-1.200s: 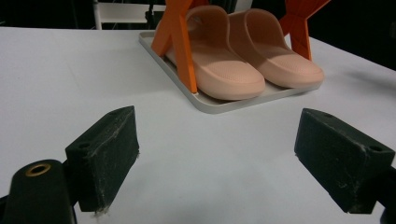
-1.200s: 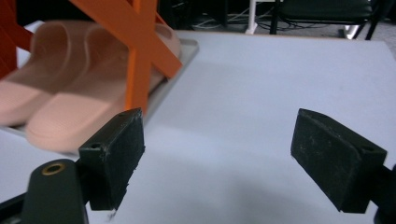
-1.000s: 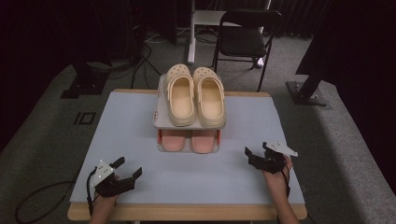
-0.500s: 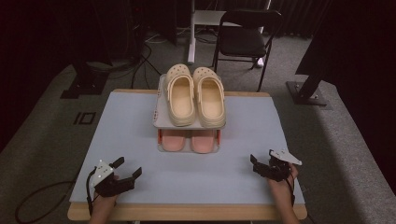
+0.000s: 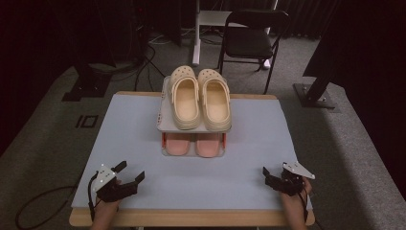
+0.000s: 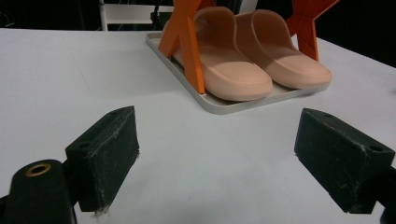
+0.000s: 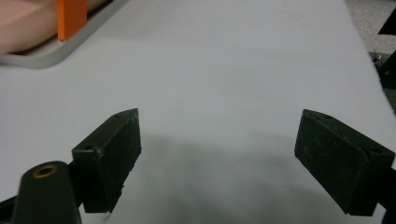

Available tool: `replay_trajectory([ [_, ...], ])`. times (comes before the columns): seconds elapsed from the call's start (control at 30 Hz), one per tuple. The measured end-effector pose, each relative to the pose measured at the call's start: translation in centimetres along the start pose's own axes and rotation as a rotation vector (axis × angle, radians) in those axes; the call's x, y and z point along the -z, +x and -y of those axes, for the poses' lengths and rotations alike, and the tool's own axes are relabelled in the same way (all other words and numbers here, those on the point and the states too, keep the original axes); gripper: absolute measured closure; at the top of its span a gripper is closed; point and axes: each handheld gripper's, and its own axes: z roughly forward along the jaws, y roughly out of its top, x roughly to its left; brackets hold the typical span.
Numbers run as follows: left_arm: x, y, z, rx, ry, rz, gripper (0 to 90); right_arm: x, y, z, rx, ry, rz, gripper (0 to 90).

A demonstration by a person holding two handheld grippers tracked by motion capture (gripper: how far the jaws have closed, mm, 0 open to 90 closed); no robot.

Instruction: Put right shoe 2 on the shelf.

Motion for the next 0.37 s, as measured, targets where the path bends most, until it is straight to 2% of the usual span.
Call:
replay_trajectory([
  [0.1,-0.03,-0.05,-0.01,-0.003,0.0,0.002,13.5,0.08,-0.05,0.1,-0.004,-0.012,0.0,14.1],
  [0.37,0.07,0.01,0.01,0.0,0.0,-0.002,13.5,-0.15,0.2,0.06,0.016,0.01,0.011,14.4],
])
